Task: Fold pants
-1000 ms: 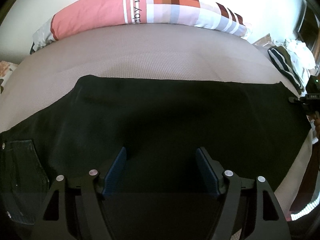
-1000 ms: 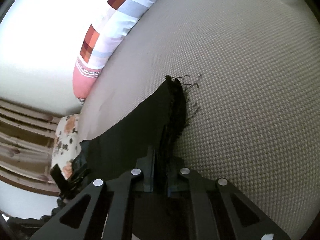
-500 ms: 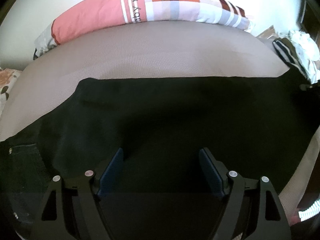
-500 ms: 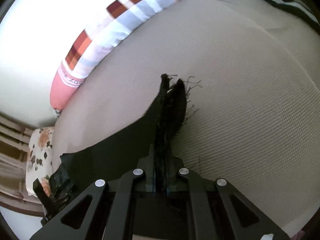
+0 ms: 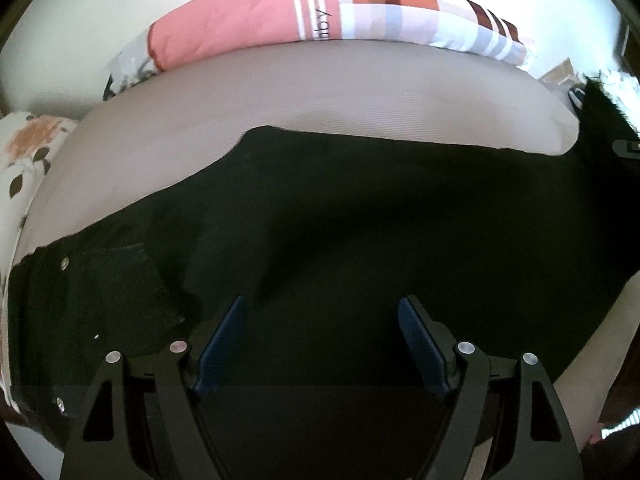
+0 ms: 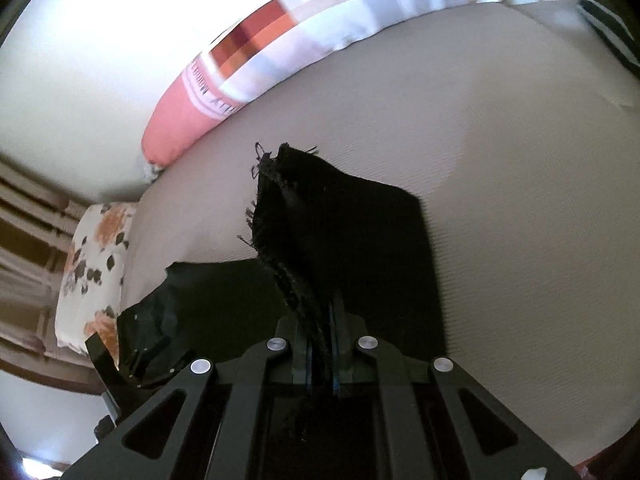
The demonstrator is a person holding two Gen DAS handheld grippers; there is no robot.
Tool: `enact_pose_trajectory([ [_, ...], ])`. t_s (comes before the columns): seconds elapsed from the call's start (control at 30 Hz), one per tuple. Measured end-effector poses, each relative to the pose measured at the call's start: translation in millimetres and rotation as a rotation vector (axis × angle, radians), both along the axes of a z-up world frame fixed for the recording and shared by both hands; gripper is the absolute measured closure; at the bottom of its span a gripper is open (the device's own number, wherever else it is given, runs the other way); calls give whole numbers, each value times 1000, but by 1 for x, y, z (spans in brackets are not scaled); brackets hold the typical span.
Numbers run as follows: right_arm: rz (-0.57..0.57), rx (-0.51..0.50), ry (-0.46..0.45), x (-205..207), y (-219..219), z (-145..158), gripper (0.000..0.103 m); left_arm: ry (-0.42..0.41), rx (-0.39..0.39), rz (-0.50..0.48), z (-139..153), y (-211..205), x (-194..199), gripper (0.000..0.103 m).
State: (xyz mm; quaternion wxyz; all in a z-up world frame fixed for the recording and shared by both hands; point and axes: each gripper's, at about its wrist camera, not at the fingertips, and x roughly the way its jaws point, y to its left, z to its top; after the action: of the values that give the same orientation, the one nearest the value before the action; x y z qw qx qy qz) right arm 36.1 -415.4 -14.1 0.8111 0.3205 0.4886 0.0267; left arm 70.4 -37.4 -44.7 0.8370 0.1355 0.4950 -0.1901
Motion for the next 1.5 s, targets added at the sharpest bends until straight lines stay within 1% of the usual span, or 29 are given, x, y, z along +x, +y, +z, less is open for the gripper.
enact_pose_trajectory([
  [0.23, 56, 12, 12, 25, 52, -9, 96, -6, -19, 21, 3, 22, -6, 24],
  [0.47, 102, 71, 4, 49, 101, -23, 96, -13, -61, 53, 11, 40, -8, 24],
  [0.63, 157, 85, 11, 64, 138, -34, 96, -25, -79, 69, 20, 52, -8, 24],
  [0.77, 206, 115, 28, 75, 169, -46, 96, -24, -94, 80, 22, 59, -6, 24],
  [0.8, 218, 110, 33, 77, 176, -49, 96, -22, -96, 84, 22, 61, -6, 24],
  [0.9, 260, 50, 53, 83, 199, -57, 96, -14, -110, 90, 21, 64, -5, 24],
  [0.97, 269, 21, 66, 85, 207, -62, 95, -14, -122, 89, 22, 66, -5, 24],
  [1.03, 276, 23, 72, 87, 211, -66, 92, -12, -140, 86, 23, 68, -5, 24],
  [1.1, 265, 59, 71, 87, 209, -68, 88, -6, -158, 87, 24, 71, -5, 24],
  [1.17, 271, 96, 68, 88, 209, -68, 75, 4, -188, 89, 25, 74, -4, 24],
  [1.27, 281, 155, 64, 86, 211, -65, 64, 24, -255, 90, 29, 78, -2, 24],
  [1.37, 291, 216, 53, 77, 211, -62, 61, 50, -339, 80, 33, 81, -2, 24],
  [1.43, 275, 222, 39, 69, 208, -57, 61, 82, -396, 74, 34, 82, 0, 24],
  [1.5, 238, 201, 21, 59, 201, -51, 61, 121, -443, 70, 33, 81, 4, 24],
])
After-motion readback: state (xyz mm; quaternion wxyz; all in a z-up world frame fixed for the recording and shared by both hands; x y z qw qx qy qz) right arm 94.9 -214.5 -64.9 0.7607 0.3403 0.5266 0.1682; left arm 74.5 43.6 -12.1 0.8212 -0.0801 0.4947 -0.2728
